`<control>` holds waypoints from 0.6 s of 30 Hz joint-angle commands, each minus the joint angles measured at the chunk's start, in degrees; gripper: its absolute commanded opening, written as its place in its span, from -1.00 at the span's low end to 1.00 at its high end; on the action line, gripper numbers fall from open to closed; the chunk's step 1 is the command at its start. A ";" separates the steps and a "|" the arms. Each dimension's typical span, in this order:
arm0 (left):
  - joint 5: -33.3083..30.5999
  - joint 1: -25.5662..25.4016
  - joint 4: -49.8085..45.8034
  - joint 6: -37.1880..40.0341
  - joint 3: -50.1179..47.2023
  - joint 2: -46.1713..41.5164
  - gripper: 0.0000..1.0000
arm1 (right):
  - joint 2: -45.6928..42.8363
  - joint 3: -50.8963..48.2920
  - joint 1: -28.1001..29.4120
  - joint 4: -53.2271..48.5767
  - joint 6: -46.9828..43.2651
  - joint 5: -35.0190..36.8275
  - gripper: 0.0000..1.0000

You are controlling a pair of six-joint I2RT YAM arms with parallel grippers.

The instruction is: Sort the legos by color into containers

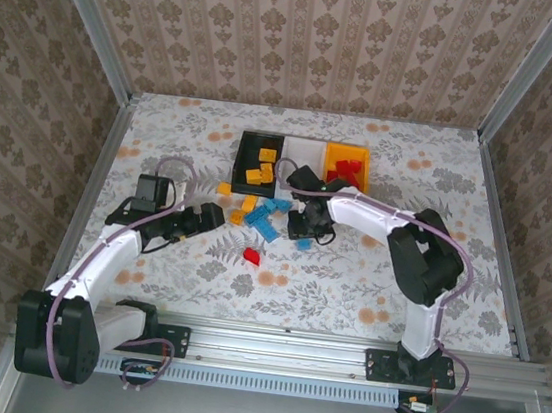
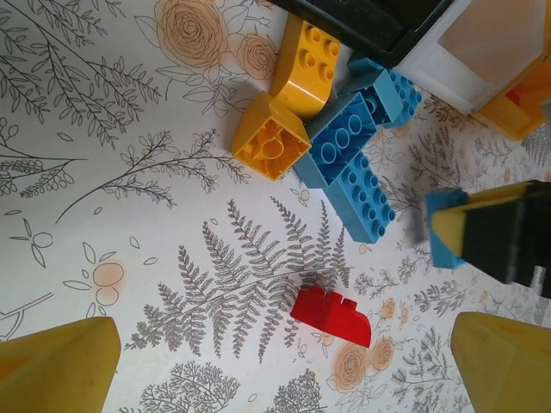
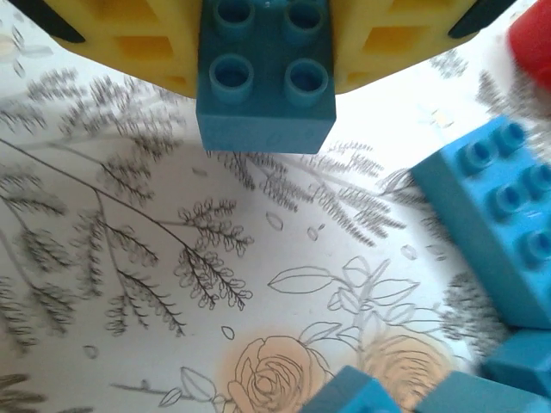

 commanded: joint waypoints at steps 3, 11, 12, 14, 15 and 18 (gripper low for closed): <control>2.30 0.26 1.85 -1.42 -1.21 -0.44 1.00 | -6.83 3.34 -1.27 -0.61 0.98 -0.41 -0.33; 3.27 0.24 0.89 0.02 -0.62 0.40 1.00 | -1.36 17.85 -4.21 -2.77 -2.55 1.16 -0.33; 3.23 0.30 0.45 0.55 -0.34 0.61 0.99 | -0.07 19.63 -4.54 -2.80 -2.90 1.39 -0.32; 3.40 0.39 -0.53 1.37 0.36 1.17 1.00 | 2.81 23.41 -5.33 -3.11 -3.49 2.29 -0.33; 3.48 0.46 -0.68 1.67 0.49 1.34 1.00 | 4.19 24.95 -5.60 -3.08 -3.74 2.61 -0.32; 4.08 0.56 -0.67 1.83 0.51 1.81 0.99 | 7.85 28.97 -6.36 -2.40 -4.65 3.58 -0.32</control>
